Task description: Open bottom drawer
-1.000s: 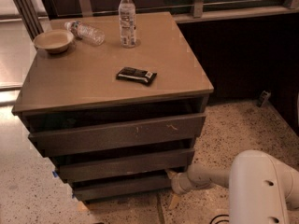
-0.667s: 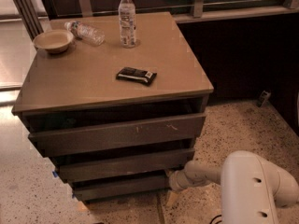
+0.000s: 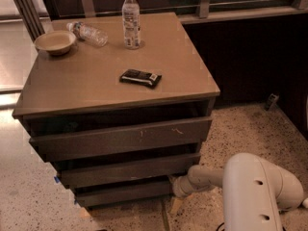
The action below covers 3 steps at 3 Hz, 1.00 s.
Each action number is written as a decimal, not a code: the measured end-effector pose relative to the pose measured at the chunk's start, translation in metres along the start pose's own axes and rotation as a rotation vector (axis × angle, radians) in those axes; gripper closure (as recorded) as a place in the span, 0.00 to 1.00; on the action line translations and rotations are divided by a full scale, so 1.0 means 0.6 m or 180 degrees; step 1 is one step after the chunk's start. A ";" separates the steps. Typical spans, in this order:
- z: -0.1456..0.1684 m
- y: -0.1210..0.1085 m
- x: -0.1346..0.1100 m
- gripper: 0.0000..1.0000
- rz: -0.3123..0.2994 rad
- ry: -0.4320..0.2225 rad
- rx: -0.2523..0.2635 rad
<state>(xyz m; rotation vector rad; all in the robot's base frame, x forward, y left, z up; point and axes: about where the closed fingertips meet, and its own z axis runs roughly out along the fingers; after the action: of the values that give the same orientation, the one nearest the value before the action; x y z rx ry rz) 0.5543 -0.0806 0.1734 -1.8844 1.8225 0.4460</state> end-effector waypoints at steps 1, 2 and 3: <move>0.004 0.008 0.001 0.00 0.0053 0.0053 -0.0113; 0.003 0.023 0.005 0.00 0.0125 0.0122 -0.0251; 0.000 0.035 0.005 0.00 0.0155 0.0156 -0.0335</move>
Offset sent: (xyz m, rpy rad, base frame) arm -0.0131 -0.0057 -0.0041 -0.0567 0.1124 0.0006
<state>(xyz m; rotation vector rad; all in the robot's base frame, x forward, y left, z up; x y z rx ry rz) 0.5335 -0.0831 0.1695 -1.9395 1.9147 0.5267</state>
